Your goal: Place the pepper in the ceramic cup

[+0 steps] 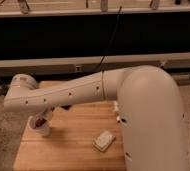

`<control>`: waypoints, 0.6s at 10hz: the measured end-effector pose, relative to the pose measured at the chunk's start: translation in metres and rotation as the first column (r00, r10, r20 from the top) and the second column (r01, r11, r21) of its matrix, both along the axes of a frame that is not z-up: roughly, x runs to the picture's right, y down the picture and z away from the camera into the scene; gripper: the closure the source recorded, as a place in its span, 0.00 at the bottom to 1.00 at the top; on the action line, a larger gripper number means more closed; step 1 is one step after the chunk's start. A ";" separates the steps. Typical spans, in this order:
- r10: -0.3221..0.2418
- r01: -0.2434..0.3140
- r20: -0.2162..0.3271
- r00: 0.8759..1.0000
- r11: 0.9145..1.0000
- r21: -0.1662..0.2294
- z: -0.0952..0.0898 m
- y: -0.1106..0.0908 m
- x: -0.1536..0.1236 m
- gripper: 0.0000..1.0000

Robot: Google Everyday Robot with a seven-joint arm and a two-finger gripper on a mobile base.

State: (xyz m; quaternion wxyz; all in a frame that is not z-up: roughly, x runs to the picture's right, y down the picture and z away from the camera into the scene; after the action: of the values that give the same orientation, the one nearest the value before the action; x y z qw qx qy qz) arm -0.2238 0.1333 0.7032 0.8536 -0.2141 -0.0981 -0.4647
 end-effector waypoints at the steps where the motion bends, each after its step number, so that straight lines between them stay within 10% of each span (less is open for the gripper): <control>1: 0.001 -0.001 -0.002 1.000 1.000 0.000 0.000 0.000 0.000 0.95; 6: 0.010 -0.010 -0.014 1.000 1.000 0.000 0.000 0.000 0.002 0.95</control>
State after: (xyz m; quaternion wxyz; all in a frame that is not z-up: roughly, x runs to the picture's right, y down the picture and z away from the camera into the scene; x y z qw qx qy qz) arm -0.2218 0.1332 0.7028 0.8566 -0.2170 -0.0931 -0.4589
